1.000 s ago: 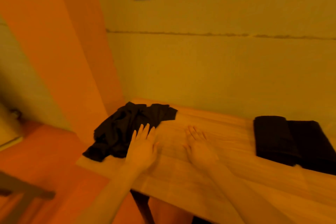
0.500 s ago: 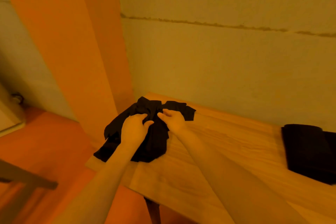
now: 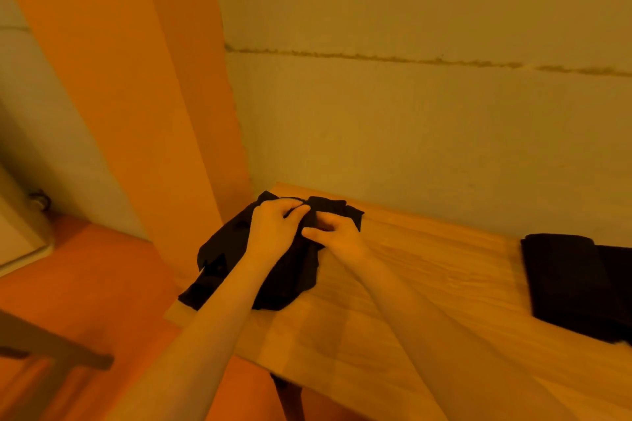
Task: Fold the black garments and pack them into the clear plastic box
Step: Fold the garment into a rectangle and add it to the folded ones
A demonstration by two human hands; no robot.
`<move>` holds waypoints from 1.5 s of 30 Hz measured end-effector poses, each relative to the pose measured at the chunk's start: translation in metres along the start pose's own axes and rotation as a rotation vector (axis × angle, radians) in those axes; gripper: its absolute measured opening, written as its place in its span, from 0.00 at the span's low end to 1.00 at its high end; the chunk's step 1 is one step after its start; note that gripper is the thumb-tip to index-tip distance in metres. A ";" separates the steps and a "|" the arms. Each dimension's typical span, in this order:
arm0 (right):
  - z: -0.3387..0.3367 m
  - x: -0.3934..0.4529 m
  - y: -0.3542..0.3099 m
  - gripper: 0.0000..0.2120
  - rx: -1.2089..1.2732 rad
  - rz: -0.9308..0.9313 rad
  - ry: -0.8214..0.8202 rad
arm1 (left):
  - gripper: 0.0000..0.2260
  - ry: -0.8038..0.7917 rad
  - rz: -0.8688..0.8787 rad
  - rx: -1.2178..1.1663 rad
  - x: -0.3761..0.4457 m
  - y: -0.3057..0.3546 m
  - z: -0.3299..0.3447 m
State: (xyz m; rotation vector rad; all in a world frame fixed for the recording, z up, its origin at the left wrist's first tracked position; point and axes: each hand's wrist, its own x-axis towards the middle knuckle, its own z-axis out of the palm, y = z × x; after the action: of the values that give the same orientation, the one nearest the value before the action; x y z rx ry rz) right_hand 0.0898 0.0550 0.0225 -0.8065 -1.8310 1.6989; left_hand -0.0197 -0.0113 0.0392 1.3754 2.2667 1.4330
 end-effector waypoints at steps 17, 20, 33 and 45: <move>-0.111 -0.054 -0.089 0.07 -0.131 -0.196 0.412 | 0.04 -0.242 -0.286 -0.399 -0.006 0.135 -0.020; -0.142 -0.059 -0.091 0.06 -0.203 -0.160 0.406 | 0.06 -0.274 -0.254 -0.389 -0.001 0.157 -0.003; -0.218 -0.021 -0.072 0.10 -0.167 -0.125 0.281 | 0.05 -0.257 -0.281 -0.533 0.052 0.183 0.121; -0.267 -0.024 -0.107 0.14 0.049 0.070 0.276 | 0.12 -0.372 -0.322 -0.383 0.045 0.193 0.127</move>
State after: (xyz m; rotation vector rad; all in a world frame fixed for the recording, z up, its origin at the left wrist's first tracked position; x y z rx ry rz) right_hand 0.2888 0.2186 0.1531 -1.0382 -1.5854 1.5783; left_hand 0.1420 0.1309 0.1343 1.0047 1.7676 1.2879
